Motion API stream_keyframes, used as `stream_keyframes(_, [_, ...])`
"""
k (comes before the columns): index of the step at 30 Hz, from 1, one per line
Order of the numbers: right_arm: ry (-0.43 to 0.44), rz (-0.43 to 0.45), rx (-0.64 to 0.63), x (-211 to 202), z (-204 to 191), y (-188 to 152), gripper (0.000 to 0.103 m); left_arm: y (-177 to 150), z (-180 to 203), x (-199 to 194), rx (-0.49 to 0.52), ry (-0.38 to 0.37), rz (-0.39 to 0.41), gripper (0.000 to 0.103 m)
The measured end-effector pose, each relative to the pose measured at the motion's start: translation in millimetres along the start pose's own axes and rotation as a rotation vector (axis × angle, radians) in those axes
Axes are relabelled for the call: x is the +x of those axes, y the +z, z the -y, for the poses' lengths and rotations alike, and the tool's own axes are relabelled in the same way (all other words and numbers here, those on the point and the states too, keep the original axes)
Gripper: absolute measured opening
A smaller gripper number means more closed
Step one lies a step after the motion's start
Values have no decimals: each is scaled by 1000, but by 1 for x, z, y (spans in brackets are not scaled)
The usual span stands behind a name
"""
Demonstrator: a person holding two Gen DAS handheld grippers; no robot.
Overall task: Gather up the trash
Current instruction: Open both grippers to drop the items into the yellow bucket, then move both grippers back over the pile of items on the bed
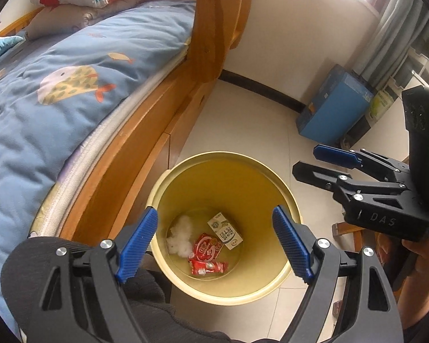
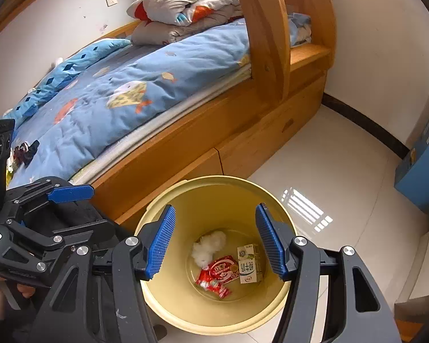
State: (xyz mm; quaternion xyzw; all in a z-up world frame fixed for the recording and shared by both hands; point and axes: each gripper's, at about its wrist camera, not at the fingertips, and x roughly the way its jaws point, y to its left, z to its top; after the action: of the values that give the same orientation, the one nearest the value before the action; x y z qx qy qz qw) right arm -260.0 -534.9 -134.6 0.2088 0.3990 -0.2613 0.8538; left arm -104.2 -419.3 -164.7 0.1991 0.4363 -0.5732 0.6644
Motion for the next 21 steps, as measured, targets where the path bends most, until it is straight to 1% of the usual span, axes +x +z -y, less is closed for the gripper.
stream_keyframes(5, [18, 16, -21, -4, -13, 8, 58, 0, -9, -13, -22, 5, 30, 82])
stream_keyframes(11, [63, 48, -69, -10, -40, 21, 58, 1, -25, -35, -47, 46, 88, 82])
stream_keyframes(14, [92, 68, -91, -11, -58, 29, 58, -1, -40, -53, -72, 81, 127, 82])
stream_keyframes(17, [144, 82, -123, -11, -80, 39, 58, -7, -61, -82, -114, 133, 183, 82])
stream_keyframes(20, [204, 96, -177, -10, -112, 46, 58, -14, -79, -107, -144, 190, 222, 82])
stream_keyframes(21, [230, 100, -203, -10, -127, 50, 58, -19, -88, -120, -157, 222, 241, 82])
